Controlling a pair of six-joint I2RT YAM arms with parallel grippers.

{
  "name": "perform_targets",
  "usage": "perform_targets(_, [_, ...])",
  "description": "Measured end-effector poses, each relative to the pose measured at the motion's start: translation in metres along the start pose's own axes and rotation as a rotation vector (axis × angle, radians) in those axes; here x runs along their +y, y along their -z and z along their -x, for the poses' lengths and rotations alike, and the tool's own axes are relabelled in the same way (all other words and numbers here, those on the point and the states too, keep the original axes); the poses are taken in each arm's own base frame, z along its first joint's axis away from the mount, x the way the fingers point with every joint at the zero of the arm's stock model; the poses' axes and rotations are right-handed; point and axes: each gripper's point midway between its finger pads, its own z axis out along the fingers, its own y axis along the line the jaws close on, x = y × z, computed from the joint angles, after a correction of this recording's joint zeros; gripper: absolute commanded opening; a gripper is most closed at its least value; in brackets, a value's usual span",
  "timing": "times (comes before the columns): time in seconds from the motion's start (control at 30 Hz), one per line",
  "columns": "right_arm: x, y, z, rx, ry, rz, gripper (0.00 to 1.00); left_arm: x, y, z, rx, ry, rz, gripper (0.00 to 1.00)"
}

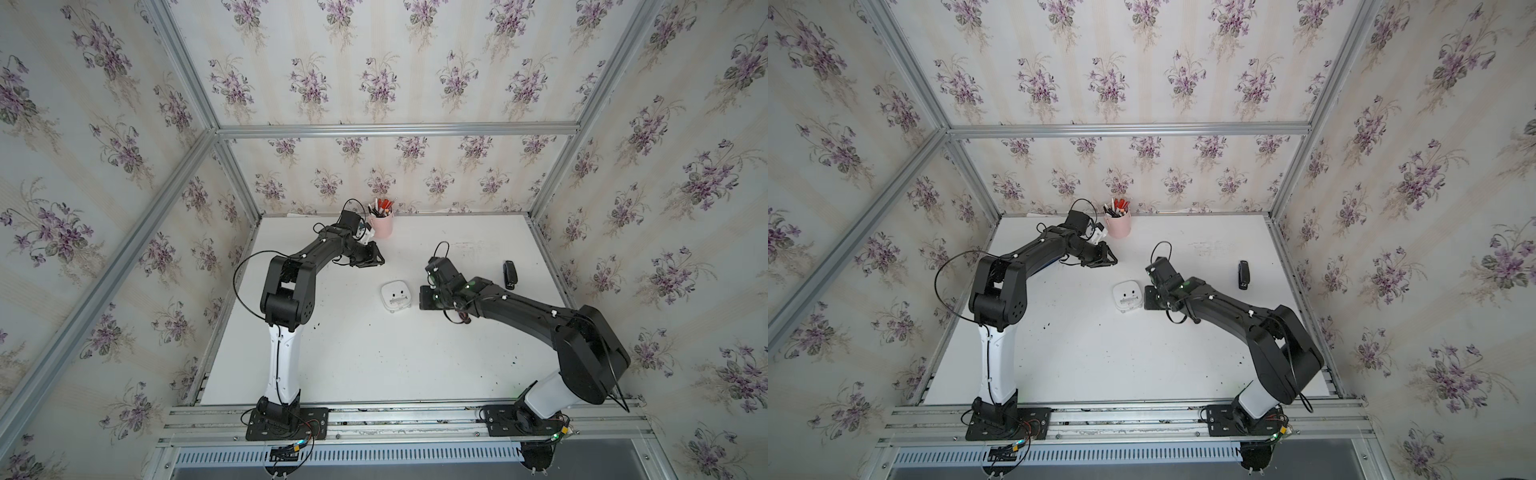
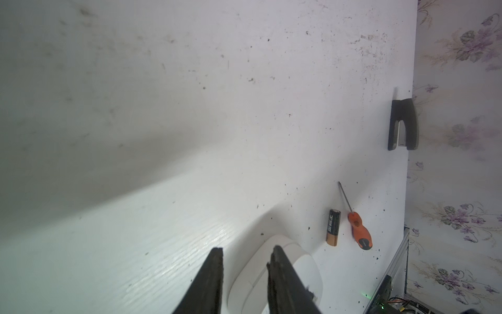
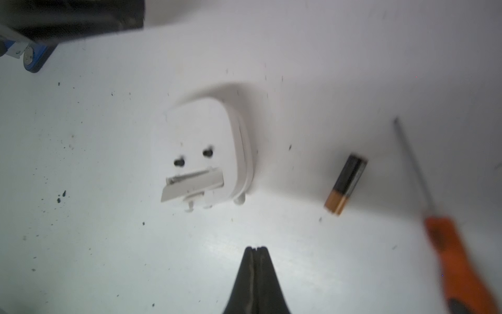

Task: Remove the battery from the alarm
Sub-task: Adjust the alarm at the center of the board.

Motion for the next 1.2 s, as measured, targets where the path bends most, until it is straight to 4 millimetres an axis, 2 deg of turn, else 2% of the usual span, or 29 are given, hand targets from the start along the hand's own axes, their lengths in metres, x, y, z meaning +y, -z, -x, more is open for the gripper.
perform_targets(0.03, [0.0,-0.005,-0.015,0.031,-0.073,0.009,0.0,-0.003,-0.007,0.003,0.006,-0.012,-0.004,0.23])
perform_targets(0.1, [0.005,-0.012,-0.032,0.058,-0.188,0.024,0.0,-0.005,-0.02,0.001,0.029,-0.027,-0.004,0.19])
perform_targets(0.2, [0.01,-0.022,-0.04,0.06,-0.324,0.035,0.0,-0.002,-0.034,-0.013,0.08,-0.021,0.008,0.16])
perform_targets(0.37, [-0.003,-0.039,-0.047,0.046,-0.465,-0.003,0.0,0.008,-0.037,-0.035,0.13,0.003,0.036,0.14])
perform_targets(0.43, [-0.005,-0.044,-0.045,0.035,-0.485,-0.012,0.0,0.012,-0.035,-0.043,0.144,0.013,0.051,0.15])
perform_targets(0.57, [0.001,-0.055,-0.03,0.001,-0.533,0.026,0.0,0.013,-0.033,-0.058,0.158,0.017,0.055,0.17])
perform_targets(0.77, [0.0,-0.062,-0.013,-0.032,-0.561,0.046,0.0,0.009,-0.035,-0.066,0.159,0.002,0.041,0.17])
perform_targets(1.0, [-0.021,-0.059,0.003,-0.068,-0.588,0.02,0.0,0.001,-0.036,-0.085,0.169,-0.016,0.02,0.17])
perform_targets(1.2, [-0.028,-0.06,0.014,-0.068,-0.569,0.006,0.0,-0.006,-0.035,-0.1,0.182,-0.026,0.003,0.17])
